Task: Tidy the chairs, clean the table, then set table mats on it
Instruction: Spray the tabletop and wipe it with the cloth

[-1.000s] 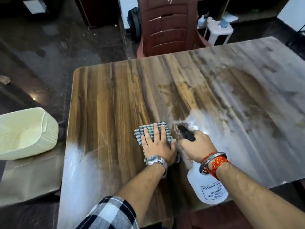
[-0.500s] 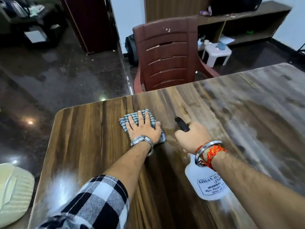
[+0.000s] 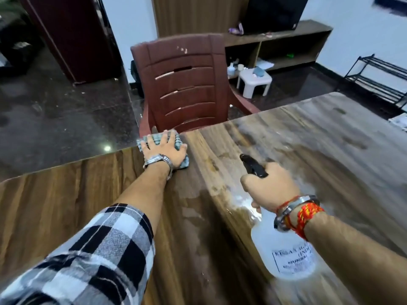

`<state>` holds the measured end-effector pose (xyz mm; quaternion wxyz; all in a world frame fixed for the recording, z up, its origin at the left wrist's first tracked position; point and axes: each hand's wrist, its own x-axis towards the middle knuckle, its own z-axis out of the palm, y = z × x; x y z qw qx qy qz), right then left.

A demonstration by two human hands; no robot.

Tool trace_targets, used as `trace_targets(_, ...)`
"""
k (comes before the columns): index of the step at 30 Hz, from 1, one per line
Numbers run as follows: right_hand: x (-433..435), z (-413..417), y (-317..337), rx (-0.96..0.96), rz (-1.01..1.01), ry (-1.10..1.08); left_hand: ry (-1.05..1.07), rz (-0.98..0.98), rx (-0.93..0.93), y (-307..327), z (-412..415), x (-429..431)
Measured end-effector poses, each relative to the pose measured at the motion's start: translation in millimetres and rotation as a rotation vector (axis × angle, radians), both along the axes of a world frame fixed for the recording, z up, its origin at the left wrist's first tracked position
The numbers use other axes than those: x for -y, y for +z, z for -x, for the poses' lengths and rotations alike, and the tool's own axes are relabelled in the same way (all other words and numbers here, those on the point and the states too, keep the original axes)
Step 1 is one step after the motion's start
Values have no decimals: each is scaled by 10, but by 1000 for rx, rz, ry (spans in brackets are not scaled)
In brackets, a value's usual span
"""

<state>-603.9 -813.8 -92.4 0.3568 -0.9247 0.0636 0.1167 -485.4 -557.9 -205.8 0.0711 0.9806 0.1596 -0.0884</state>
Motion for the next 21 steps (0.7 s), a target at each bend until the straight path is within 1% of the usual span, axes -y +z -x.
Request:
trace_targets(4,129,73,-29,2,-32,-31,-177,-11,12,11,248,371)
trace_targets(8,223,267,51,-18,-62,-18,-331,-19,7,65,743,712)
trace_targets(16,569,961,254,-42,-108,-31,-398,49,18,143,2227,1506)
trace_targets(21,917,1515,366,-26,-129,-78,-498,71,-12,214,3229,2059)
